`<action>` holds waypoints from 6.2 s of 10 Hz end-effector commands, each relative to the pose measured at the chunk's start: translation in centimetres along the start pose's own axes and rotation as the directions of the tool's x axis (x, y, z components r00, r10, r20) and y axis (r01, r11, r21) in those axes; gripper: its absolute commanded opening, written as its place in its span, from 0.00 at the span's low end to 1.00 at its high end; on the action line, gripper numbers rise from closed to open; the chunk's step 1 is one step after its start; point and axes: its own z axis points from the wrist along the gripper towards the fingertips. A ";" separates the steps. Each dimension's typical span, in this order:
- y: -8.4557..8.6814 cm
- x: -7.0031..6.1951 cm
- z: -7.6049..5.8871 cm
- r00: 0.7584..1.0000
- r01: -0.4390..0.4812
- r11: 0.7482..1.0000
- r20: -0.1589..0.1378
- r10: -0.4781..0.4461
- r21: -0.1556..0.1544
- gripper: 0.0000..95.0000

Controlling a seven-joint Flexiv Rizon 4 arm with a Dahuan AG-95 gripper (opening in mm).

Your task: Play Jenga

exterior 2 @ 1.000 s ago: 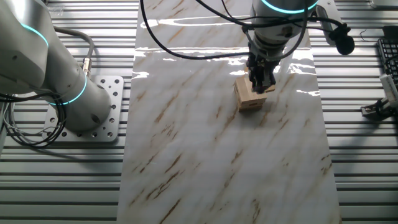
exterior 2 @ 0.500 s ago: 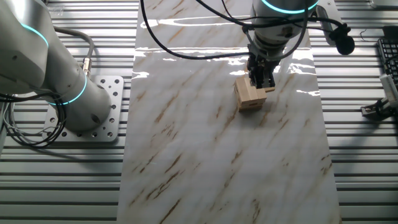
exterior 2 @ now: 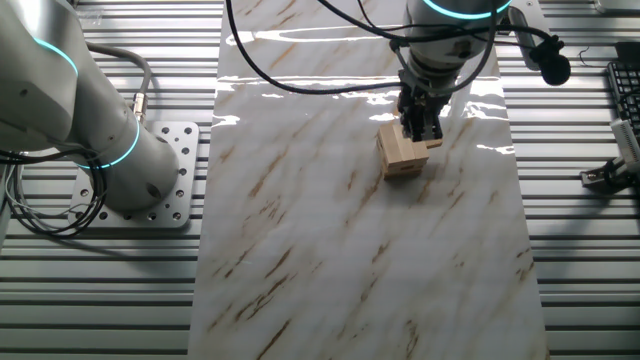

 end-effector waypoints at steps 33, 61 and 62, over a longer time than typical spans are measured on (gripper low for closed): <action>2.9 -5.5 2.5 0.999 0.049 0.999 0.009 -0.049 0.010 0.00; 3.6 -7.5 5.8 0.997 0.055 0.998 0.059 -0.056 0.019 0.20; 3.6 -7.5 5.8 0.996 0.059 0.998 0.061 -0.060 0.019 0.20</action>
